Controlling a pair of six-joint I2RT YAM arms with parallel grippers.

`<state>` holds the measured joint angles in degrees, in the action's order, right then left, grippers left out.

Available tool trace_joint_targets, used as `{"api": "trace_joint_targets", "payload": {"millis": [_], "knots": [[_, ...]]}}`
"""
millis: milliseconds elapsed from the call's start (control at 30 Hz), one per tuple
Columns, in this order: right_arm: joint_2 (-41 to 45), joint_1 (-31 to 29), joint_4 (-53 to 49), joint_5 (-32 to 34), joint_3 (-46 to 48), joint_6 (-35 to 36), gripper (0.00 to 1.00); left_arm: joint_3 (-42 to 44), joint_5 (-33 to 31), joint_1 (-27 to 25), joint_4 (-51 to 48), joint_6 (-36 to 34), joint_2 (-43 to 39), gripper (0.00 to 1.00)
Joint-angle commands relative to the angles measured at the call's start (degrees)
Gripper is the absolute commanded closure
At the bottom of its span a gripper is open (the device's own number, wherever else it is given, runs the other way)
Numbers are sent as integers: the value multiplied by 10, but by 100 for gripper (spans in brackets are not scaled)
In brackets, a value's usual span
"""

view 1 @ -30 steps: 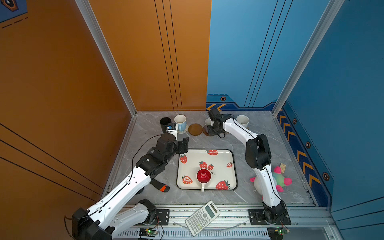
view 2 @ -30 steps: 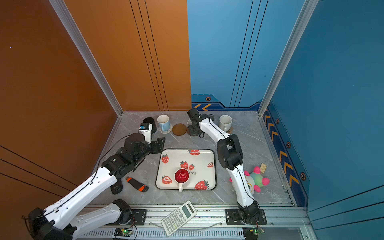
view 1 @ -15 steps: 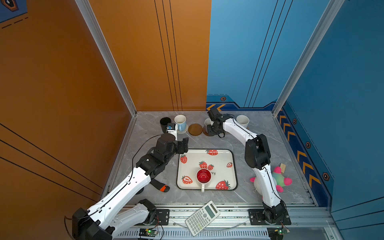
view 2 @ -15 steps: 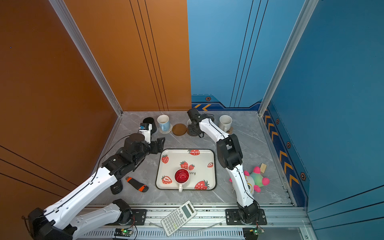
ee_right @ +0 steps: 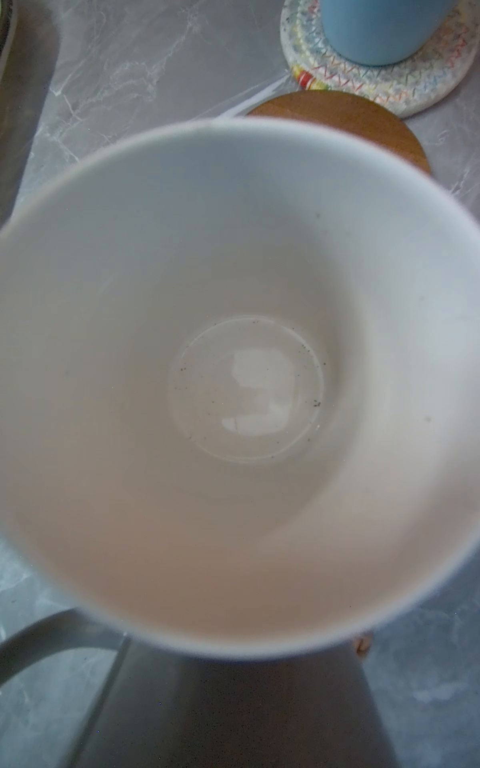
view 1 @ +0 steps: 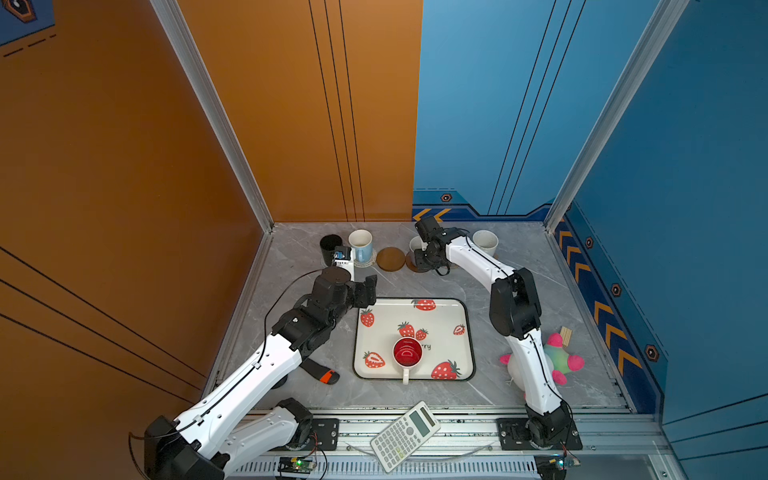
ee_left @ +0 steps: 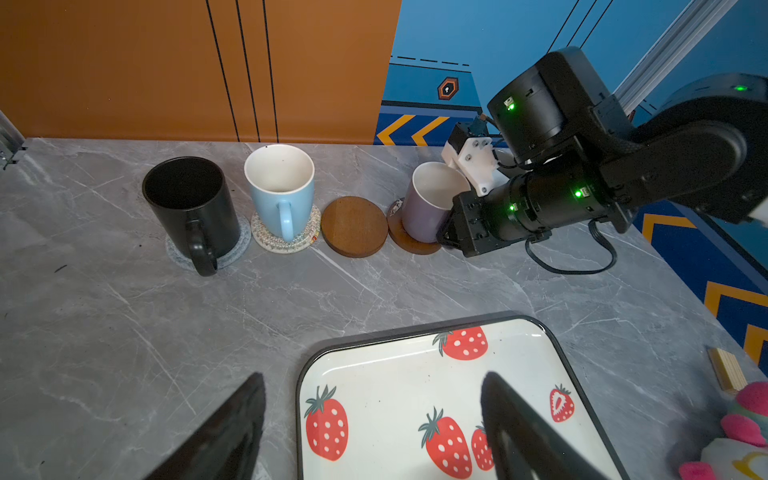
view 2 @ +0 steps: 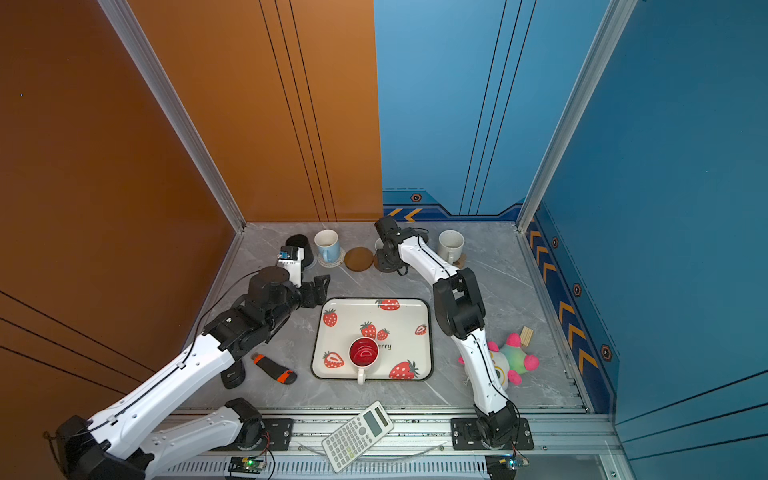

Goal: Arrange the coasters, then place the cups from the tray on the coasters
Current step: 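Lower the purple-handled mug onto the dark wooden coaster with the right gripper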

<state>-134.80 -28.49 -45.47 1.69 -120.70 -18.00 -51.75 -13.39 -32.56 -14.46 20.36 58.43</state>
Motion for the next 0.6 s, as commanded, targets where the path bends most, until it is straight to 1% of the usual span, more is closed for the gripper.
{"api": "trace_joint_targets", "payload": {"millis": [0,333,567], "knots": [[-10,2,23,-1,-30,-9,100,8,9,6,2,-4,-3,18],[-16,3,26,-13,-29,-18,100,8,10,6,2,-4,-3,18],[-9,3,26,-17,-26,-20,71,8,11,6,-1,-3,-4,18]]}}
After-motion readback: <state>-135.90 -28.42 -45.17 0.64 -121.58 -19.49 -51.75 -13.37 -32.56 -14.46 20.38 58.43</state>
